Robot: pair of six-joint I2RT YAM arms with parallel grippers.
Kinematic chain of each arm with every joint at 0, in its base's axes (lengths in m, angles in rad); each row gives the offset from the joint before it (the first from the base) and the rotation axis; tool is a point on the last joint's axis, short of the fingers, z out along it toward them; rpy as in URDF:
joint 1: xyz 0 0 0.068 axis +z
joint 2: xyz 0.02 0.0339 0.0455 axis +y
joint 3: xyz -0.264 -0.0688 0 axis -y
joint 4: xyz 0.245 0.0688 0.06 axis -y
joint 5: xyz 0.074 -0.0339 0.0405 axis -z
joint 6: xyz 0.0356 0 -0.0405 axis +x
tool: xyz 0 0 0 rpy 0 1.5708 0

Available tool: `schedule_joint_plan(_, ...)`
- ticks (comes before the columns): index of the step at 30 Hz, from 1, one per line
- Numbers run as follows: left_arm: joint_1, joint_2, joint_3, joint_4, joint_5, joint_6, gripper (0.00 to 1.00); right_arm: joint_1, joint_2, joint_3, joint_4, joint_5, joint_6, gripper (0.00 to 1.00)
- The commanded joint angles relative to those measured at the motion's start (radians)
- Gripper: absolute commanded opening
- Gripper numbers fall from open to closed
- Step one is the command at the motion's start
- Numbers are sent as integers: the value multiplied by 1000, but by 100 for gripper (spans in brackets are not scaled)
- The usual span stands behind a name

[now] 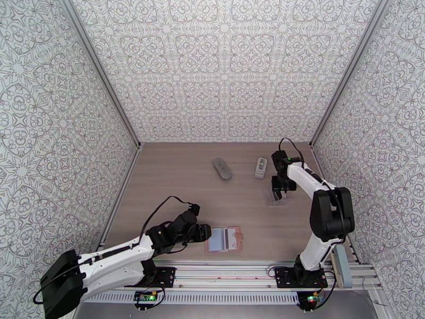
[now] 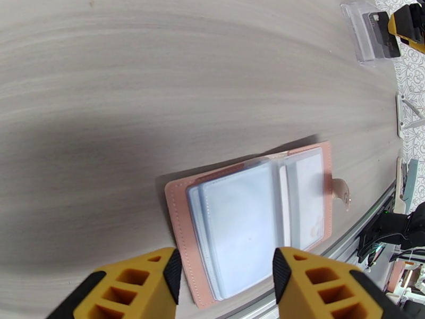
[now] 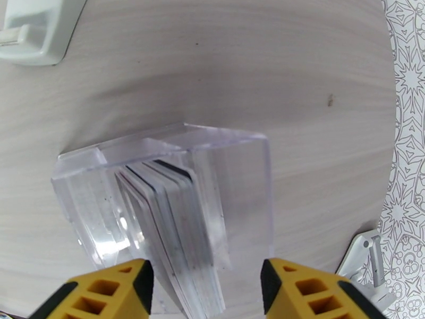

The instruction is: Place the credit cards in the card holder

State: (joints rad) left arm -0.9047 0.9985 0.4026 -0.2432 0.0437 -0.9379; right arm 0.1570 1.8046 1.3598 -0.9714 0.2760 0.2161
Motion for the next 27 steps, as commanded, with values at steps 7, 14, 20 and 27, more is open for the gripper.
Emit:
schedule_joint_plan(7, 12, 20, 0, 15, 7, 14, 53, -7, 31, 42, -22, -21, -12, 57)
schedule_joint_plan(14, 12, 34, 5, 24, 13, 16, 53, -7, 40, 47, -36, 6, -8, 56)
schedule_joint_plan(20, 10, 35, 3, 28, 14, 12, 54, -7, 35, 47, -38, 17, -3, 55)
schedule_joint_plan(27, 8, 29, -1, 25, 11, 11, 54, -7, 9, 47, -50, 51, 5, 54)
